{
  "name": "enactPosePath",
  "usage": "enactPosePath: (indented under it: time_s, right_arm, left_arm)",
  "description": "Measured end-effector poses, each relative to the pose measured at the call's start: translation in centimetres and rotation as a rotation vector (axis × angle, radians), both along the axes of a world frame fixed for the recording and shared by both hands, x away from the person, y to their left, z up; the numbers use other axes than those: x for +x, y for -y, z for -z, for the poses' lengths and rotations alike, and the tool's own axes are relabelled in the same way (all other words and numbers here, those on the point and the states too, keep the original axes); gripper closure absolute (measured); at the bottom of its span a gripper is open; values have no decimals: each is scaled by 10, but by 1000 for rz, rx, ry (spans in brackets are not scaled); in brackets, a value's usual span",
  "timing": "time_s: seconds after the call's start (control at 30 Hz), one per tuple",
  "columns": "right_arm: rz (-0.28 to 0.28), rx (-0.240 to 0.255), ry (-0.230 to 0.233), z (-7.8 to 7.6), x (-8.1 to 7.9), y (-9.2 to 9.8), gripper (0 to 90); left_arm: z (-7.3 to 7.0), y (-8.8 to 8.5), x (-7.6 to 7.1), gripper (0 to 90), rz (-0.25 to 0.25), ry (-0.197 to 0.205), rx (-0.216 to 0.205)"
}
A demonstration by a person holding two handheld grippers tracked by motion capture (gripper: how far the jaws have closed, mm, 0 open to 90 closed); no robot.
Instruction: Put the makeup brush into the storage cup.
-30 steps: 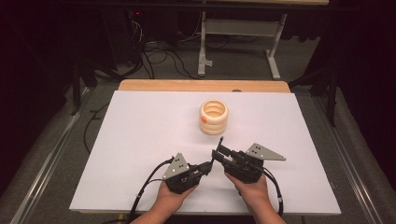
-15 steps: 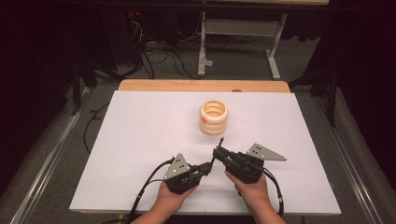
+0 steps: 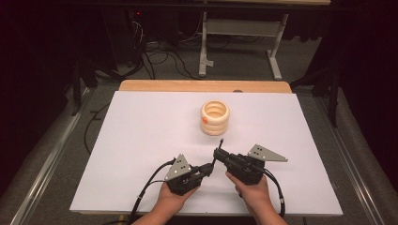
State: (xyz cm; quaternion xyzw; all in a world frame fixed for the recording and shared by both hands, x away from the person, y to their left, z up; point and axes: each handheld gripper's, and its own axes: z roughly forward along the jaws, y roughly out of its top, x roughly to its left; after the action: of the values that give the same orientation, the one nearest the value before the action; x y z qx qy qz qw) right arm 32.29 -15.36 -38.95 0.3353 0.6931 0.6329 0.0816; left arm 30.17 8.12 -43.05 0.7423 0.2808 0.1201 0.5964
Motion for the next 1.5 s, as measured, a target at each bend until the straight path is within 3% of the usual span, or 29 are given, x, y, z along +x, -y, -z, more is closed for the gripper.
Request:
enactPosePath:
  time_s: [0.17,0.63,1.17,1.5]
  right_arm:
    - [-2,1,-2,0,0,0,858]
    - [23,-32,25,0,0,3,857]
    - [71,-88,65,-2,1,15,856]
    - [111,-113,99,-5,1,25,855]
  left_arm:
    - [0,0,0,823,2,0,1]
    - [-1,-3,2,584,-7,-13,3]
    - [0,-10,8,435,-10,-38,7]
    - [-2,-21,13,326,-68,-44,-1]
